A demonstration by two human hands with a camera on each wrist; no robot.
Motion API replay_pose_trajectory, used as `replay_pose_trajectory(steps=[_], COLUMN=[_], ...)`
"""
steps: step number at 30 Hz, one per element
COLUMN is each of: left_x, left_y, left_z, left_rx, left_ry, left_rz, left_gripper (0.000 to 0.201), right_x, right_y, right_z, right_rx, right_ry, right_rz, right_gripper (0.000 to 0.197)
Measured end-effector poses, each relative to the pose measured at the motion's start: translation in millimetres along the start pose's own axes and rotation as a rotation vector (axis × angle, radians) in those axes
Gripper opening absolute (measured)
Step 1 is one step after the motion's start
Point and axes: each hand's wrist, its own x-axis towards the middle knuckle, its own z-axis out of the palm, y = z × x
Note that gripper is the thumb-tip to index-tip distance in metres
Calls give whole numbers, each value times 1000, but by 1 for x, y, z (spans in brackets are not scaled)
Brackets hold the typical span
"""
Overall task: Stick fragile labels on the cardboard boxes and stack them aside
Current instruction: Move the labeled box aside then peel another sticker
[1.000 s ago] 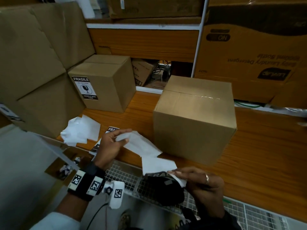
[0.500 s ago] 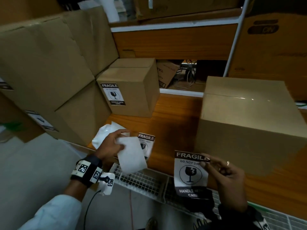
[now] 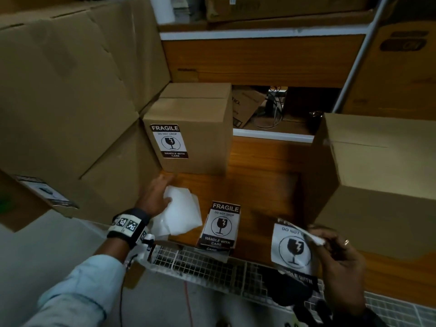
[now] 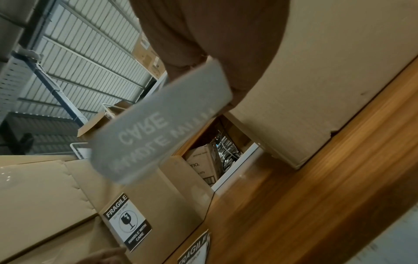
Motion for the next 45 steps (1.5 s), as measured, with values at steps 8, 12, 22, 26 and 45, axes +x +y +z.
replay_pose_trajectory(steps=[8,12,22,26,45], left_x=[-10,-24,-43,-39,8], left_y=[23,68,254,320,375], left_z=[10,9,24,38,106], left_rx=[128,20,-270,-292,-433], left_ry=[160,246,238,197,407], left_rz=[81,252,581,709,772], left_gripper=[67,53,51,66,53], right_x=[10,18,45,54,70], right_y=[-17,-28,-55,-48,-40], right_z=[-15,-31,-86,-96,-95], right_rx=[-14,-29,11,56,10], right_ry=[32,56,186,226,340], right_rz=[91,5,-192,-150,-149], right_gripper=[18,15,13,13,8])
